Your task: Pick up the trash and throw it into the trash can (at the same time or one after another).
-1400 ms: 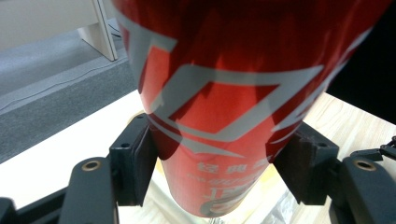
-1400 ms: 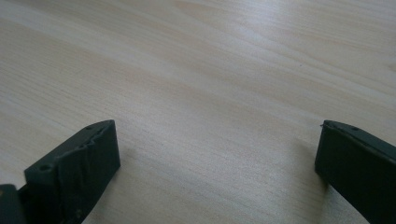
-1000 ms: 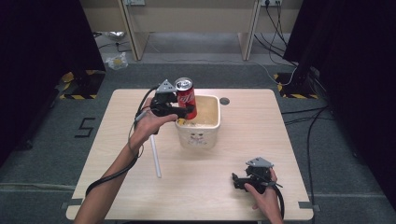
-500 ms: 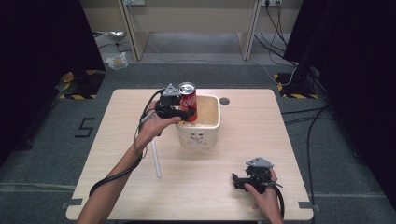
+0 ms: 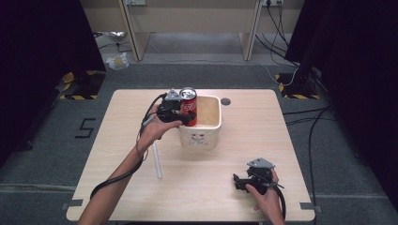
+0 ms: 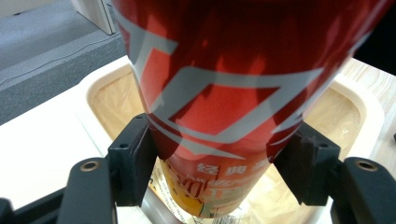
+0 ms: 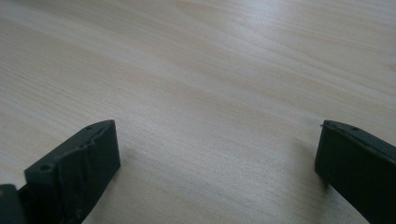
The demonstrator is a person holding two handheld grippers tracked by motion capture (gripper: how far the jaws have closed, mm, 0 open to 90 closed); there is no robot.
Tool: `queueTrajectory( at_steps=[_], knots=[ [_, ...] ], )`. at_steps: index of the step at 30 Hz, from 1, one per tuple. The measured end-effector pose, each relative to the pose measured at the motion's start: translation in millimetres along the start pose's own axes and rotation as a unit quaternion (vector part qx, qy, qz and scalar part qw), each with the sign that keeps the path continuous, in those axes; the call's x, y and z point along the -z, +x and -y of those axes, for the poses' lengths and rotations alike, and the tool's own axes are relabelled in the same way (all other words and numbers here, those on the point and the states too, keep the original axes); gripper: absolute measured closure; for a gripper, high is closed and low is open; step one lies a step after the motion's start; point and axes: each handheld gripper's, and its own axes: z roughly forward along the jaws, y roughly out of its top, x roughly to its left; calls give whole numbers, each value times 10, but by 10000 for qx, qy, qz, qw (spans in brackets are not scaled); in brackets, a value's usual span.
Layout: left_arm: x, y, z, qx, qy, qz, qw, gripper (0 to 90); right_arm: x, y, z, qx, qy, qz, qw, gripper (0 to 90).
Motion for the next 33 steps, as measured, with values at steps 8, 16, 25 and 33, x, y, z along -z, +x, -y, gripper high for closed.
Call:
queueTrajectory(
  at_steps=[8,16,25,33],
  knots=[
    [-1,-15,1,-52,15,17,10000,323,-1,0,0,0,-6,-2,10000,3],
    [64,-26,-34,-133,-23,-37,9999,362,-2,3,0,-14,-5,-9,10000,3],
    [176,4,-68,-29,-161,-44,9999,326,-2,4,0,-20,-4,-11,10000,3],
    [385,33,-75,110,-334,15,9994,276,-2,4,0,-16,-4,-6,10000,3]
  ],
)
